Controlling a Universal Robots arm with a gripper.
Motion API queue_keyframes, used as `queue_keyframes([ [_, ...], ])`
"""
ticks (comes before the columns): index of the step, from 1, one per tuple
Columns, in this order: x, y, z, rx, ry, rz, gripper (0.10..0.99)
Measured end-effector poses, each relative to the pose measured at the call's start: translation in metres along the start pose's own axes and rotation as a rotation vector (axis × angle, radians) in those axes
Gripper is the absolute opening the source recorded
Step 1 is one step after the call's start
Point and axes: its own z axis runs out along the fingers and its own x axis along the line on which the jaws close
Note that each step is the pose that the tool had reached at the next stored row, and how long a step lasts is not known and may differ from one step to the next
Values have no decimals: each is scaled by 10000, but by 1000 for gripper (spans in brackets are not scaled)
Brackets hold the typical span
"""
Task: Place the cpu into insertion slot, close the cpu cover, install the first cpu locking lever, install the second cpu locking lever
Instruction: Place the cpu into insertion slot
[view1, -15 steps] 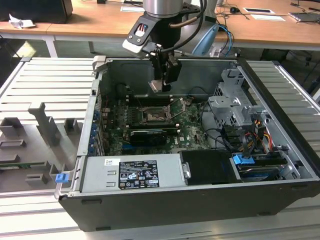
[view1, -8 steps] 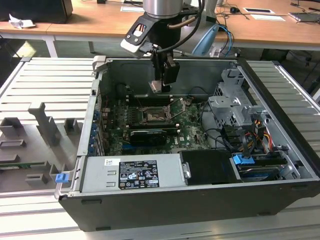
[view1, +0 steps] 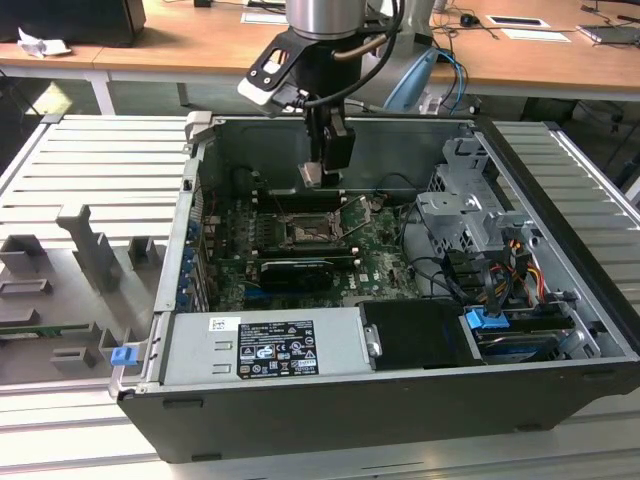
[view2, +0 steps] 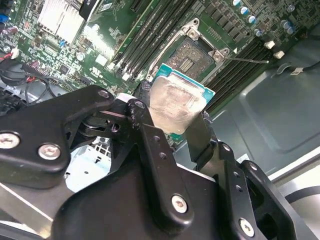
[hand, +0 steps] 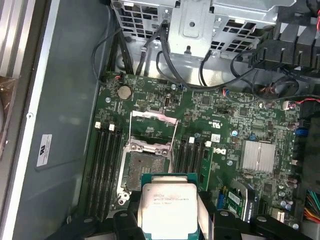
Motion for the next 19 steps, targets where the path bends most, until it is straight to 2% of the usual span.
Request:
queue_keyframes([
  [4,-1,-2,27,-4,-29,343,529],
  [10,-1,-7,86,-1,-31,361,529],
  [19,-2,-10,122,8,-31,370,529],
])
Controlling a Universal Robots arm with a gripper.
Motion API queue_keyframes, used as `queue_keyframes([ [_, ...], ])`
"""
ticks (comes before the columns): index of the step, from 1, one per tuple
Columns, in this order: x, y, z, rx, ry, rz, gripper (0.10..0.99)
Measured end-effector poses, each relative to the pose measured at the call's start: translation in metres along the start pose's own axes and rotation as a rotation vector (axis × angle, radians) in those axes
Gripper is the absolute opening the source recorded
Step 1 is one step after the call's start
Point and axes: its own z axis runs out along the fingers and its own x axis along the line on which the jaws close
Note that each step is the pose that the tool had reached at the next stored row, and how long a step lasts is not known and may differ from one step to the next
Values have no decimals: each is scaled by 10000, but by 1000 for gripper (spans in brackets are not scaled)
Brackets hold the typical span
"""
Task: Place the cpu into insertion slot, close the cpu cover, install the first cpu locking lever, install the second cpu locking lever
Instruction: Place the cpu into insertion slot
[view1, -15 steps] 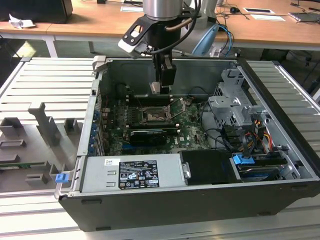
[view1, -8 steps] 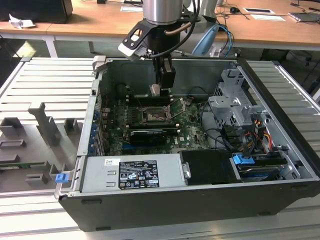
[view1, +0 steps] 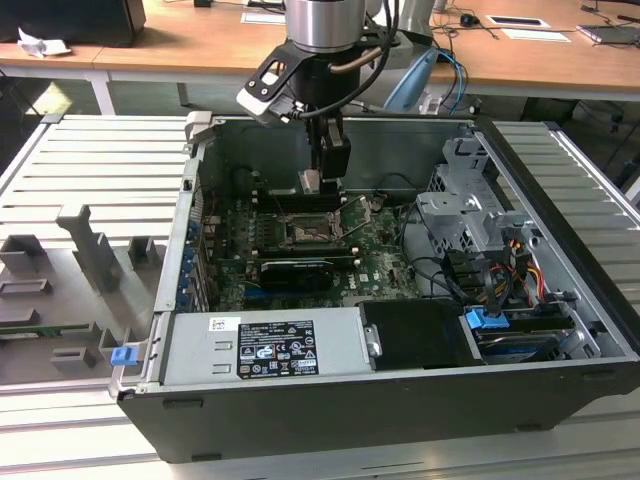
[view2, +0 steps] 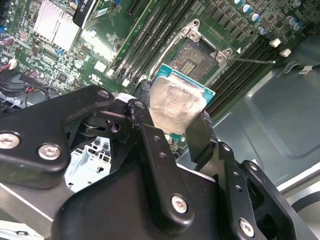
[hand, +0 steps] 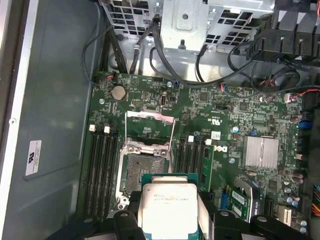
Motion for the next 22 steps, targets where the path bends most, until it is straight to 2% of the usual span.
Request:
queue_keyframes([
  [6,0,-2,28,0,-2,34,529],
  [19,-2,-11,148,0,7,39,529],
  [20,-2,-12,159,-1,4,74,529],
  [22,-2,-13,180,-7,-32,555,529],
])
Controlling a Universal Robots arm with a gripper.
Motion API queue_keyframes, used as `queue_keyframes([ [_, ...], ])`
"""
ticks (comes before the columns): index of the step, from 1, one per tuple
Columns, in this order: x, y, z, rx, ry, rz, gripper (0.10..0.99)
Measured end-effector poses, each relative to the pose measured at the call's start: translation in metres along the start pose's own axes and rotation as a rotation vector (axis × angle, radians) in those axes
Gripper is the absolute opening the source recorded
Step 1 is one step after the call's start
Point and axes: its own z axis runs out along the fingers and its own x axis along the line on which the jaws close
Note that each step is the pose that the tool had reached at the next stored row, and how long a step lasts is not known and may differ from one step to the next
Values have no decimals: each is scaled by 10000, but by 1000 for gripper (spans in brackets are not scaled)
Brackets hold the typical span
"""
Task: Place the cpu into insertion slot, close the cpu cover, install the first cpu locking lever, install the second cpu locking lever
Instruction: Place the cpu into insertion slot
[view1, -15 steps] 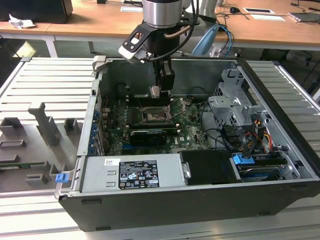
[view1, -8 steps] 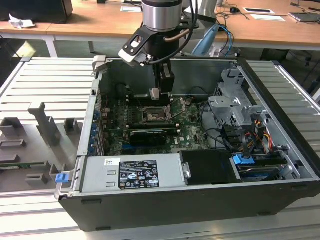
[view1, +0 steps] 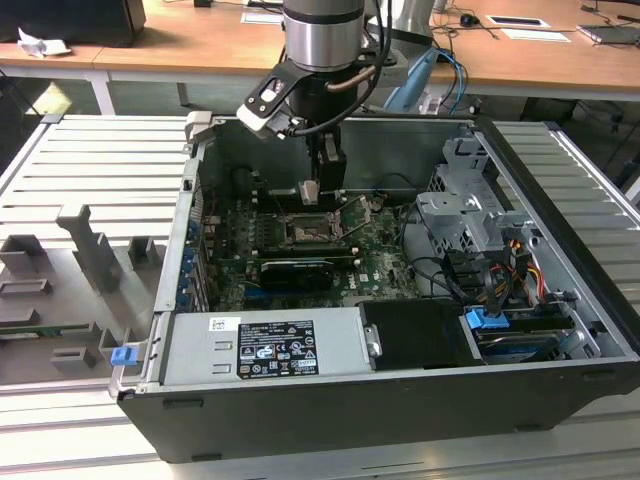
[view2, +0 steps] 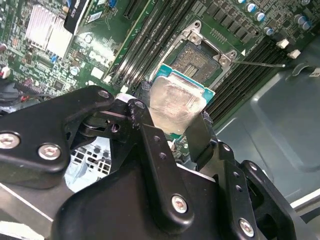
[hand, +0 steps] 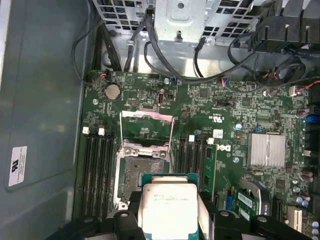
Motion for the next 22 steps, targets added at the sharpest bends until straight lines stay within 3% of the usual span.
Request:
queue_keyframes([
  [9,21,-7,110,-3,-16,184,529],
  [18,21,-25,336,-4,-16,264,529],
  [22,67,-30,437,4,-17,263,529],
])
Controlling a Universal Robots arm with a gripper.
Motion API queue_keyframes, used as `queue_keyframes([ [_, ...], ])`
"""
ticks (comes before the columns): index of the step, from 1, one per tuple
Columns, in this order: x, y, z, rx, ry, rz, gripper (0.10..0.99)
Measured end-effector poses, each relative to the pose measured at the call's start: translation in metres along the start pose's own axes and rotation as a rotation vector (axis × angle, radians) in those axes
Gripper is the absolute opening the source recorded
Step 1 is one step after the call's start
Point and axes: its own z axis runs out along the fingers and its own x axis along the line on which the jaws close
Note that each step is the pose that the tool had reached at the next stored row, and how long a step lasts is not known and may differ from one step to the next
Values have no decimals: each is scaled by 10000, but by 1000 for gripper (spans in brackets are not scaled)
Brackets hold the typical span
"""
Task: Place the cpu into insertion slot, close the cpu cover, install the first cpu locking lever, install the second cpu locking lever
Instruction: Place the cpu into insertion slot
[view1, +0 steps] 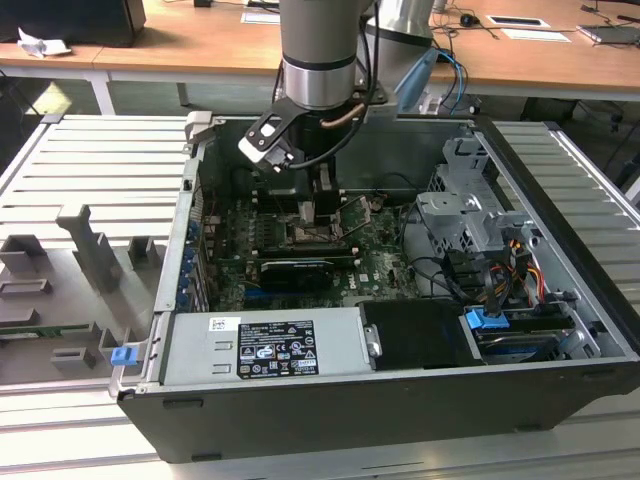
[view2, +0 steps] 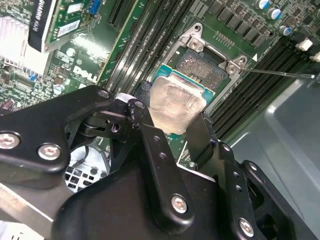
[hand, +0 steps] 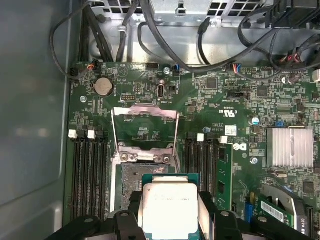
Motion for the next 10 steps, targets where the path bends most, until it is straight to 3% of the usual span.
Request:
queue_keyframes([
  [3,57,-5,46,2,-8,44,529],
  [10,105,-42,143,0,-18,217,529],
])
